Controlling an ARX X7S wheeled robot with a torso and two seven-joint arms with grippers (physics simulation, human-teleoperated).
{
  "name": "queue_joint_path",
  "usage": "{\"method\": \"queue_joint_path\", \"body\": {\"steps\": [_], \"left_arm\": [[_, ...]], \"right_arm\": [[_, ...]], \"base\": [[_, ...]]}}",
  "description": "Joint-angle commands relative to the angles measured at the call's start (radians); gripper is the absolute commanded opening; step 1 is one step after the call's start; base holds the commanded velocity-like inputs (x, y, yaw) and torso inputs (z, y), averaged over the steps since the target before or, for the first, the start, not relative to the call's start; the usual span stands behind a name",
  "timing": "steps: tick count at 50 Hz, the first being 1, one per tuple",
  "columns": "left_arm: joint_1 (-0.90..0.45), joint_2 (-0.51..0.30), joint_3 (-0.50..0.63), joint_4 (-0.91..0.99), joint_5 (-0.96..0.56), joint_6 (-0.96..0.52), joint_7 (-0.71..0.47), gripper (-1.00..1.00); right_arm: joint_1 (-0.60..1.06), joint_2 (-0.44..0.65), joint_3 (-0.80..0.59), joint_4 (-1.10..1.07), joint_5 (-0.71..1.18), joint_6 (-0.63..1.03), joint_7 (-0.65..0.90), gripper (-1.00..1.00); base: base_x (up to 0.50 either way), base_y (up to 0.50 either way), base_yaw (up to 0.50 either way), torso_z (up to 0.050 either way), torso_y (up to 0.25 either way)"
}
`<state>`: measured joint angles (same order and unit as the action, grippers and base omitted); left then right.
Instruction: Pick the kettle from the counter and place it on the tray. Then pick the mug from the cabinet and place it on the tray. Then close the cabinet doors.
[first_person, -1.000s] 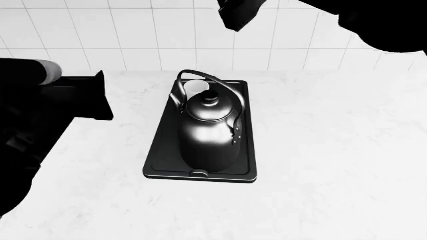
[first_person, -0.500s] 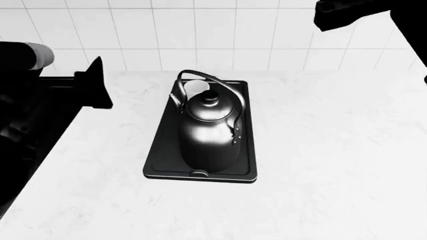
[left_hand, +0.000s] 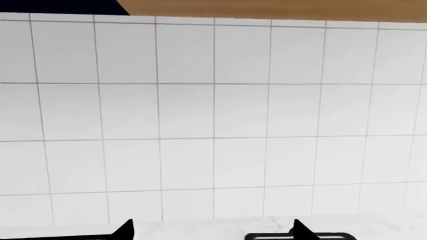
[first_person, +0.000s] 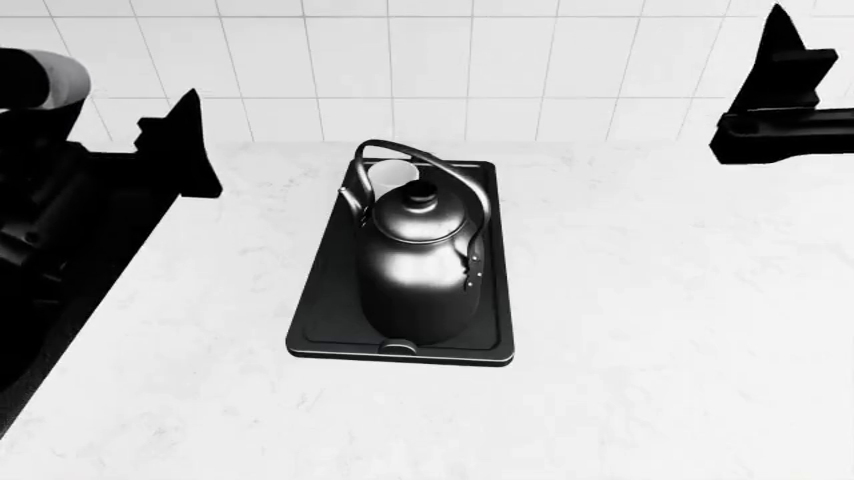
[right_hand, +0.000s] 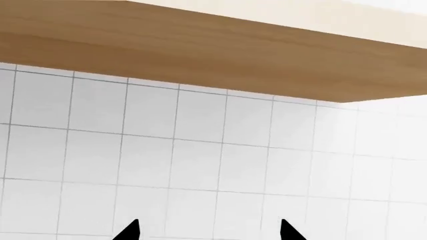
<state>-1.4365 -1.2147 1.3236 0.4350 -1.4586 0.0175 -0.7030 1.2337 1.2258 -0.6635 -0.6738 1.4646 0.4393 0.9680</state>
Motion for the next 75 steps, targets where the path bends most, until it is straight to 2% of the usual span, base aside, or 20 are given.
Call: {"method": "queue_joint_path", "body": {"steps": [1,21,75], "left_arm": [[-0.010,0.009,-0.003,0.000,0.003,-0.022,-0.016,1.00],[0.000,0.002,-0.007,0.002,0.005,-0.020,-0.015,1.00],[-0.003,-0.018,-0.026,0.021,0.008,-0.045,-0.030,1.00]], "right_arm": [[-0.127,0.073,0.008,-0.047,-0.045,-0.116,0.011,1.00],[-0.111,0.055,0.012,-0.040,-0.049,-0.091,0.026,1.00],[-0.104,0.048,0.038,-0.053,-0.035,-0.091,0.035,1.00]], "base": [[0.00,0.00,0.00,0.000,0.000],[0.00,0.15,0.00,0.000,0.000],[0.00,0.36,0.00,0.000,0.000]]}}
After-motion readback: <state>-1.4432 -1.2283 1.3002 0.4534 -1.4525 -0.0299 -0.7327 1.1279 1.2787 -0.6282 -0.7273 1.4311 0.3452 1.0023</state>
